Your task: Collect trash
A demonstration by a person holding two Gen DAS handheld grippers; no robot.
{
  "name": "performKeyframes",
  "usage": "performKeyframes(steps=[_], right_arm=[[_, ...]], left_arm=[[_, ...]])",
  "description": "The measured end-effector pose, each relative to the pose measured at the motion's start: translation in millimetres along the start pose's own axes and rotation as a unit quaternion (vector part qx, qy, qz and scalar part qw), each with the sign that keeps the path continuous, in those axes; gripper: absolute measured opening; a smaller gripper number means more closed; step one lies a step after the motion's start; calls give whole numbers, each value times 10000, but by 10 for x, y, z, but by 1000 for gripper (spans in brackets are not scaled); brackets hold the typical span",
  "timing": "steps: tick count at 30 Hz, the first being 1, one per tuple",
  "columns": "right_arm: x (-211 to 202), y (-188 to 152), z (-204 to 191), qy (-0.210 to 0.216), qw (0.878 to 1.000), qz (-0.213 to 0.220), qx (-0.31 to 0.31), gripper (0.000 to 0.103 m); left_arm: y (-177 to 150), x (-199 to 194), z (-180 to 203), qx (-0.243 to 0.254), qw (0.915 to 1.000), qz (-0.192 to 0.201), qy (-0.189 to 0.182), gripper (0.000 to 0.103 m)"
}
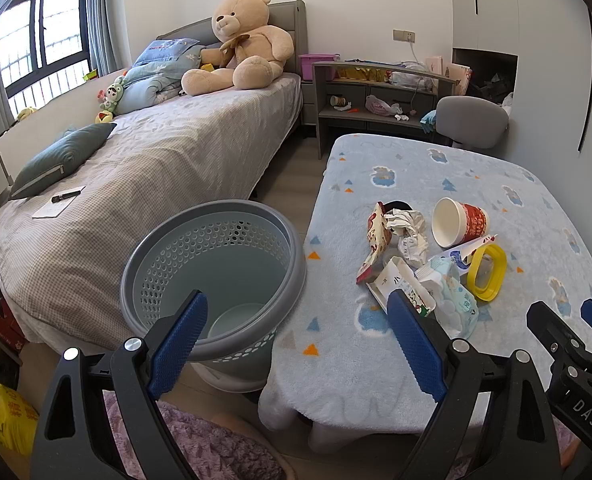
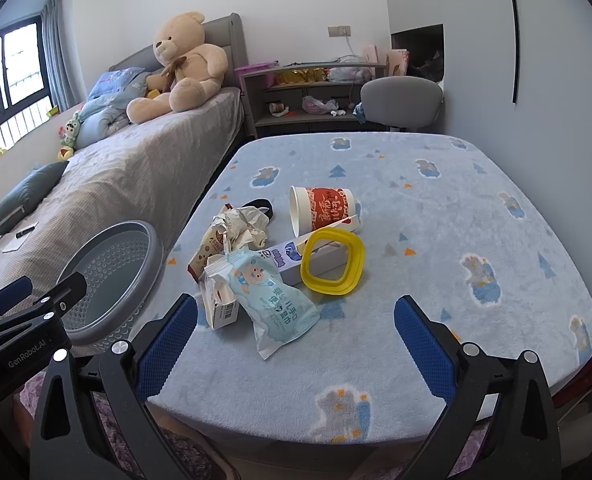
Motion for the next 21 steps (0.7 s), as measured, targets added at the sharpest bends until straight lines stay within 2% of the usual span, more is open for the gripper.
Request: performKeyframes(steps=[10,14,21], right_arm=[[39,-41,84,22,9999,-101,31,97],[179,-110,168,67,9996,-256,96,97],[431,-164,311,-98,9991,-416,51,97]], left_arm=[[-21,-9,35,18,10000,-67,-11,87],[-43,86,56,36,9999,-156,-29,87],[-114,275,61,26,9994,-333,-40,87]])
Point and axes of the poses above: each gripper's, at about its wrist camera, not at the fingertips, and x roughly the way its jaws point, z to its right, y to its top, the point moved 5 cm from there along x, roughly the way its jaws point, and after that the axes turned 1 degree about -z, right-handed, at the moved point
